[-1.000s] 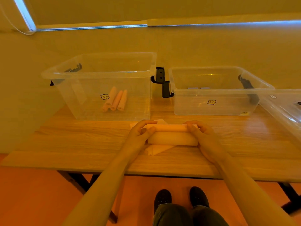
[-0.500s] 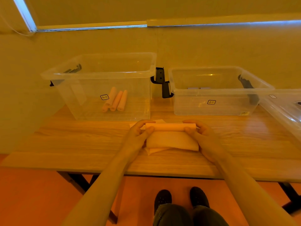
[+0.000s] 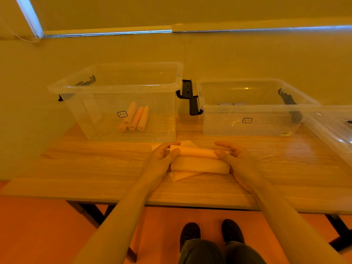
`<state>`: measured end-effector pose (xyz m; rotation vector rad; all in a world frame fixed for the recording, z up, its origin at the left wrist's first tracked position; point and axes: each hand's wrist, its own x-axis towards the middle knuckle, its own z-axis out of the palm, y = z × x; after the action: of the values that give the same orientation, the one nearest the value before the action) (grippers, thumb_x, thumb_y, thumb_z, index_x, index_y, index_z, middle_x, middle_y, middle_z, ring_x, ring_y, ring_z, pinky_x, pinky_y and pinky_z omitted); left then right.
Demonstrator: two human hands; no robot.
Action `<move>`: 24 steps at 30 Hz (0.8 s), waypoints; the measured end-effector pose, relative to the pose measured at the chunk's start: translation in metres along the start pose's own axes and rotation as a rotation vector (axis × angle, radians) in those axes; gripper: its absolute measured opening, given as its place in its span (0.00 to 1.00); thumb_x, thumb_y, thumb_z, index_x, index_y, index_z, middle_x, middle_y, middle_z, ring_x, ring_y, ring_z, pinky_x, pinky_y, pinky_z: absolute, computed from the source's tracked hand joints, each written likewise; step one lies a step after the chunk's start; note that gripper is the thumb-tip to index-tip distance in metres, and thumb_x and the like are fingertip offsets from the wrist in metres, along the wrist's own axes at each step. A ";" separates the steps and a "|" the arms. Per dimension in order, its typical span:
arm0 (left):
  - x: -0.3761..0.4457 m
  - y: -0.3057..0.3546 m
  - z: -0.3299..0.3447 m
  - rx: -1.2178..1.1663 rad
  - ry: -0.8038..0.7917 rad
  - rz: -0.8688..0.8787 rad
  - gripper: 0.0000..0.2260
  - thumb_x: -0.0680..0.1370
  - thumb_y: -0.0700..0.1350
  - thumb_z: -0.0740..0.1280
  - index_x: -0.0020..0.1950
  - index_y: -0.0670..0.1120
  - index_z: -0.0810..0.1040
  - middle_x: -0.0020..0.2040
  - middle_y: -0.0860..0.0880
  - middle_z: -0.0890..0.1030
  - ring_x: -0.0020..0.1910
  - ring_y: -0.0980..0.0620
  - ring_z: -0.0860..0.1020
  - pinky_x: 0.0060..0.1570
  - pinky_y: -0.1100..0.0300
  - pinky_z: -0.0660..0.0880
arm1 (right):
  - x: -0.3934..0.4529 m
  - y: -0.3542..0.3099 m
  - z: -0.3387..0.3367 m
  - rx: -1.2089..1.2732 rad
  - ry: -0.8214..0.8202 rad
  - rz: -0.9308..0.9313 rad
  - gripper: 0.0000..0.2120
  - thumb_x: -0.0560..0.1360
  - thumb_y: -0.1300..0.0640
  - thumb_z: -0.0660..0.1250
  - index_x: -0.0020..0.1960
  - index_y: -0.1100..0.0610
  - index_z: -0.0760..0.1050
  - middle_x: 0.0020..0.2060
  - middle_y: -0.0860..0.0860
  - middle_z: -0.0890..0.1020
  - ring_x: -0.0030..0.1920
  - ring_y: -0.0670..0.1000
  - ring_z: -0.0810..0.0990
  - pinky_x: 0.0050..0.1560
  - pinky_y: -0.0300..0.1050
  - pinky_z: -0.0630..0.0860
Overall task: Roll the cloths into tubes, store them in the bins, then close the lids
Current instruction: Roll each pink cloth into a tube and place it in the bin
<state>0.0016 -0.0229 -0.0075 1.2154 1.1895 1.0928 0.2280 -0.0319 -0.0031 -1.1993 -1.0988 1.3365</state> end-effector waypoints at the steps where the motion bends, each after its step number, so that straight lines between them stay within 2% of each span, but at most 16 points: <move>1: 0.000 -0.001 0.000 -0.013 -0.009 0.001 0.12 0.78 0.48 0.65 0.62 0.51 0.77 0.56 0.47 0.81 0.55 0.47 0.80 0.52 0.49 0.79 | 0.000 -0.001 0.000 0.010 0.004 0.002 0.15 0.75 0.59 0.68 0.61 0.52 0.77 0.53 0.50 0.80 0.52 0.51 0.80 0.48 0.44 0.80; 6: -0.001 -0.003 0.001 -0.062 -0.023 0.019 0.10 0.80 0.46 0.63 0.58 0.45 0.78 0.50 0.47 0.83 0.48 0.50 0.81 0.45 0.56 0.77 | -0.002 -0.002 0.001 0.003 -0.055 0.008 0.15 0.68 0.57 0.71 0.55 0.53 0.79 0.48 0.50 0.85 0.47 0.47 0.84 0.42 0.39 0.80; 11: -0.004 -0.001 0.001 -0.049 -0.033 0.045 0.10 0.80 0.48 0.62 0.53 0.44 0.79 0.42 0.52 0.83 0.41 0.54 0.81 0.38 0.59 0.77 | -0.003 0.000 -0.001 -0.010 -0.062 -0.003 0.10 0.71 0.59 0.71 0.52 0.54 0.80 0.44 0.50 0.86 0.44 0.47 0.84 0.41 0.39 0.80; 16: -0.004 -0.001 0.000 -0.011 -0.038 0.093 0.12 0.75 0.55 0.64 0.50 0.49 0.78 0.46 0.50 0.81 0.45 0.49 0.80 0.42 0.53 0.78 | -0.003 0.002 0.000 0.029 -0.056 -0.030 0.11 0.70 0.59 0.71 0.53 0.56 0.80 0.46 0.53 0.86 0.46 0.50 0.84 0.44 0.42 0.80; 20: -0.003 0.000 0.000 -0.047 -0.043 0.083 0.09 0.78 0.50 0.64 0.57 0.50 0.78 0.51 0.49 0.81 0.49 0.49 0.80 0.45 0.51 0.79 | -0.001 0.002 0.000 0.046 -0.049 -0.038 0.15 0.68 0.57 0.71 0.54 0.55 0.79 0.48 0.52 0.85 0.49 0.50 0.84 0.46 0.43 0.79; 24: -0.002 0.000 0.000 -0.088 -0.055 0.051 0.11 0.78 0.45 0.65 0.61 0.52 0.77 0.57 0.47 0.80 0.54 0.46 0.80 0.51 0.45 0.79 | 0.002 0.004 -0.002 0.069 -0.048 -0.047 0.14 0.73 0.62 0.68 0.59 0.54 0.76 0.52 0.52 0.83 0.51 0.50 0.82 0.49 0.46 0.81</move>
<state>0.0011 -0.0248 -0.0077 1.2054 1.0631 1.1312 0.2298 -0.0299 -0.0071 -1.0896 -1.0994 1.3630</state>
